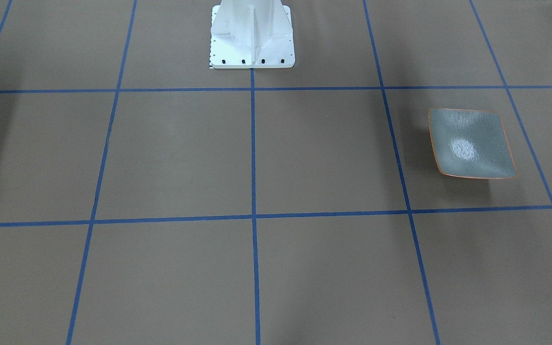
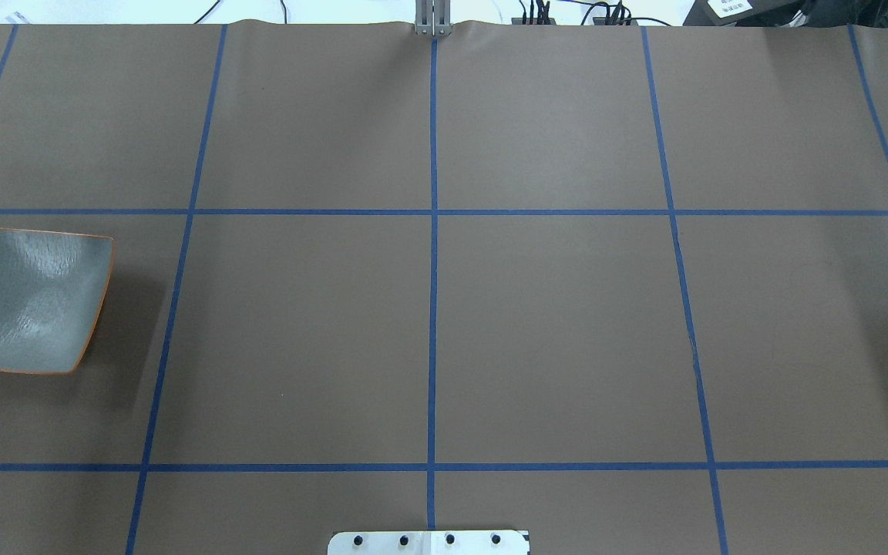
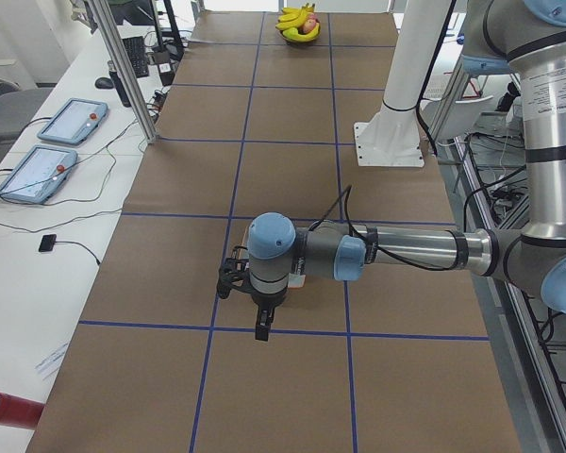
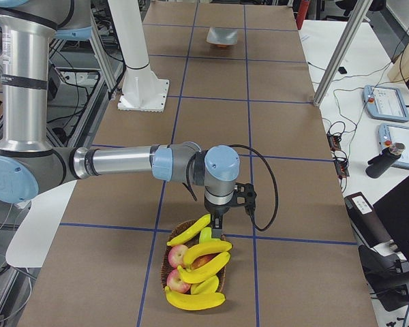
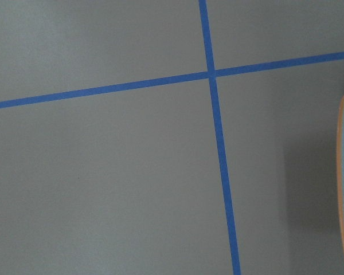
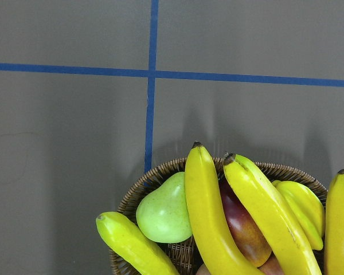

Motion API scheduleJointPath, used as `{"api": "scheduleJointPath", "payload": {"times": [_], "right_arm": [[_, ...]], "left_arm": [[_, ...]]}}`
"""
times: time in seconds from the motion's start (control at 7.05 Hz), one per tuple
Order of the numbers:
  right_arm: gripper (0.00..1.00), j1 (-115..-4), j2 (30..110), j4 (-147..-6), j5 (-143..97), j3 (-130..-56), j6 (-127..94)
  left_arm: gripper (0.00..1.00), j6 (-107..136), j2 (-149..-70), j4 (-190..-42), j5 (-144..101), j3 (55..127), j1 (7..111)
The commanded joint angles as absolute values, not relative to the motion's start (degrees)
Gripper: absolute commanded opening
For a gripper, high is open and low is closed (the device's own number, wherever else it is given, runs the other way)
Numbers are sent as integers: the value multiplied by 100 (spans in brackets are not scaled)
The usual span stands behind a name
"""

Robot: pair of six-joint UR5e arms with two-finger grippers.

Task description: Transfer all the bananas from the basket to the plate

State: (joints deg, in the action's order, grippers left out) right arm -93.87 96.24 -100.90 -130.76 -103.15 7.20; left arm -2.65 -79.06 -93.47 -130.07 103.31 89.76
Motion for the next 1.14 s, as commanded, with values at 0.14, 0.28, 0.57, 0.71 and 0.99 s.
{"api": "scheduleJointPath", "payload": {"times": [0.14,0.28,0.57,0.71,0.99], "right_arm": [[100,-9387,9633,-10090,-13087,-10292,729],[100,-9395,9633,-10081,-13078,-10301,738],[100,-9387,9633,-10072,-13060,-10335,756],[100,-9369,9572,-10081,-13078,-10336,704],[100,-9316,9457,-10072,-13061,-10354,589]], "left_arm": [[100,-264,-7893,-9343,-13017,10327,8982],[100,-264,-7910,-9351,-13025,10310,8982],[100,-264,-8006,-9343,-13052,10344,8974],[100,-211,-8016,-9369,-13095,10319,8965],[100,-211,-8033,-9422,-13096,10292,8956]]}}
